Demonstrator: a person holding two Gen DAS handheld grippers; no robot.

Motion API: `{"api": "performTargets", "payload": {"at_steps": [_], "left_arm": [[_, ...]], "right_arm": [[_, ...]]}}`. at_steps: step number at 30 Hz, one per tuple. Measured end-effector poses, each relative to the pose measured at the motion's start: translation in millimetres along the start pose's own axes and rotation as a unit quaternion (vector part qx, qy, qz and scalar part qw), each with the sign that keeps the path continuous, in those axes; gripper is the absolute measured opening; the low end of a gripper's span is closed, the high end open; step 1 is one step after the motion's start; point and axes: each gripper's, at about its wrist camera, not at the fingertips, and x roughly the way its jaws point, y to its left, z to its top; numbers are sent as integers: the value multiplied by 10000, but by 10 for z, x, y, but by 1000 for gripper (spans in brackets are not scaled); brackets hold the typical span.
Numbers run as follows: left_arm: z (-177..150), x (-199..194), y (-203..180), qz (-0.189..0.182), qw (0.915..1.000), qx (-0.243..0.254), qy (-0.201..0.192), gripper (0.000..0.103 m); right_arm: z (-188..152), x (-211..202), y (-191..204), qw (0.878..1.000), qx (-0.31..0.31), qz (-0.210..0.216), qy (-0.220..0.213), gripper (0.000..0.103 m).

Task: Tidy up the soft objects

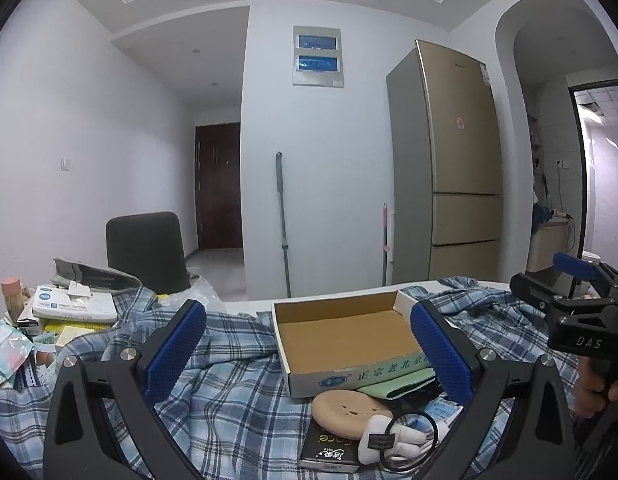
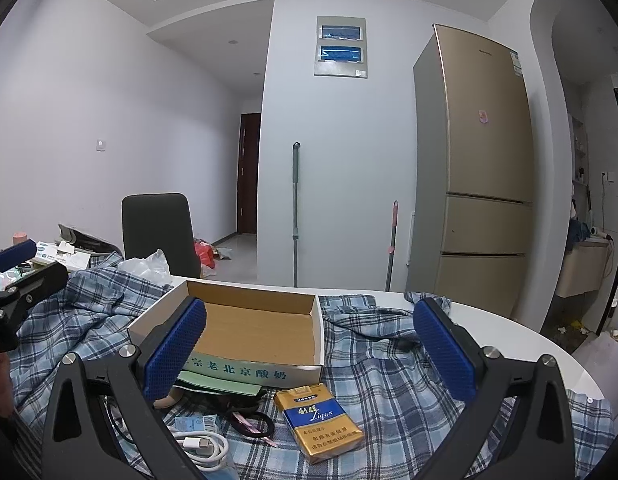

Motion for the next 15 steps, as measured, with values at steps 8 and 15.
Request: {"api": "performTargets", "payload": {"at_steps": [8, 15], "left_arm": [[-7, 35, -63, 4, 9999, 140, 57, 103], [-13, 33, -56, 1, 9999, 111, 70, 103]], "right_arm": [[-2, -7, 8, 10000, -24, 6, -7, 103], [1, -8, 12, 10000, -48, 16, -13, 103]]}}
